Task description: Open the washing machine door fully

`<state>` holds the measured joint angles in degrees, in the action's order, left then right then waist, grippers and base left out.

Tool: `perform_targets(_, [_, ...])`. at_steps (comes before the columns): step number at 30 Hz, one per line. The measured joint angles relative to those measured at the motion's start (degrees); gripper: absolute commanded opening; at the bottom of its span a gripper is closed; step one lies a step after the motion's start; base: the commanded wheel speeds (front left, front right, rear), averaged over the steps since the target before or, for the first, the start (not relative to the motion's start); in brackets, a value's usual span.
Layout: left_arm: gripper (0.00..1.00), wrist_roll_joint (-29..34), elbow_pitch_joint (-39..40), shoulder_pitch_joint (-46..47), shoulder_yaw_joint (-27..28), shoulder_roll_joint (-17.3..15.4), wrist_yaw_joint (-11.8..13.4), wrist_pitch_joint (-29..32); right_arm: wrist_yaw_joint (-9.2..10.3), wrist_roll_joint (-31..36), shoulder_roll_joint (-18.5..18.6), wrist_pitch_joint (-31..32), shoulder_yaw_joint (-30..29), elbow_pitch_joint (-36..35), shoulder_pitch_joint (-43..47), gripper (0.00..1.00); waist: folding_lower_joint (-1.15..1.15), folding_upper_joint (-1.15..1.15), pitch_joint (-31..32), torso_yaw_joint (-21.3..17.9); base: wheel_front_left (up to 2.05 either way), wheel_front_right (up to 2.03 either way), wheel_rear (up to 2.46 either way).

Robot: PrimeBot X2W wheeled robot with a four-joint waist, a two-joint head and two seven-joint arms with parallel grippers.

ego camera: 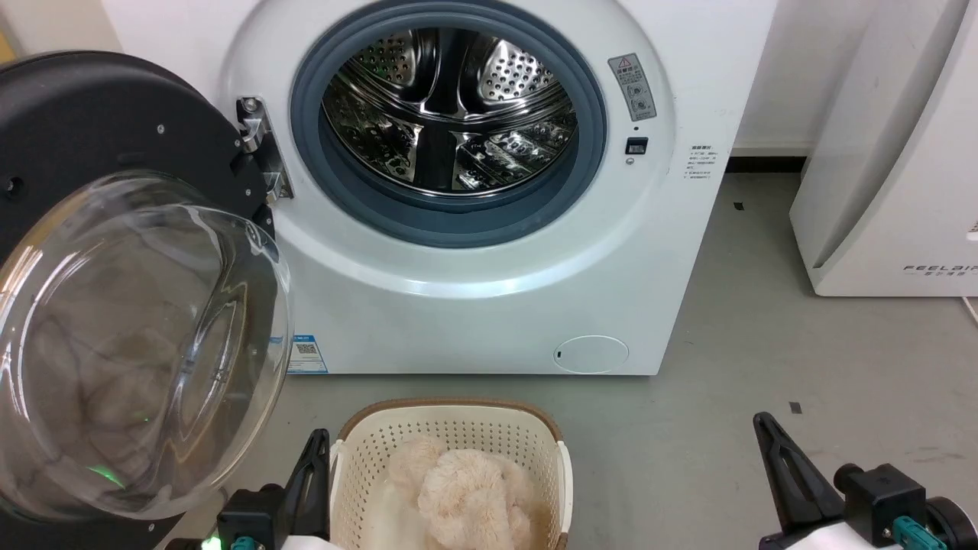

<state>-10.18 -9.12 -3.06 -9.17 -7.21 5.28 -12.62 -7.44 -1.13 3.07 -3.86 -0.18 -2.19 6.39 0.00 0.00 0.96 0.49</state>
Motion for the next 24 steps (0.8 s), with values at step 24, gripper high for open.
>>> perform_targets(24, [0.0, 2.0, 1.9, 0.1, 2.0, 0.9, -1.0, 2.6, 0.0, 0.1, 0.0, 0.8, 0.0, 0.4, -1.0, 0.0, 0.0, 0.0, -0.2, -0.1, 0.0, 0.0, 0.0])
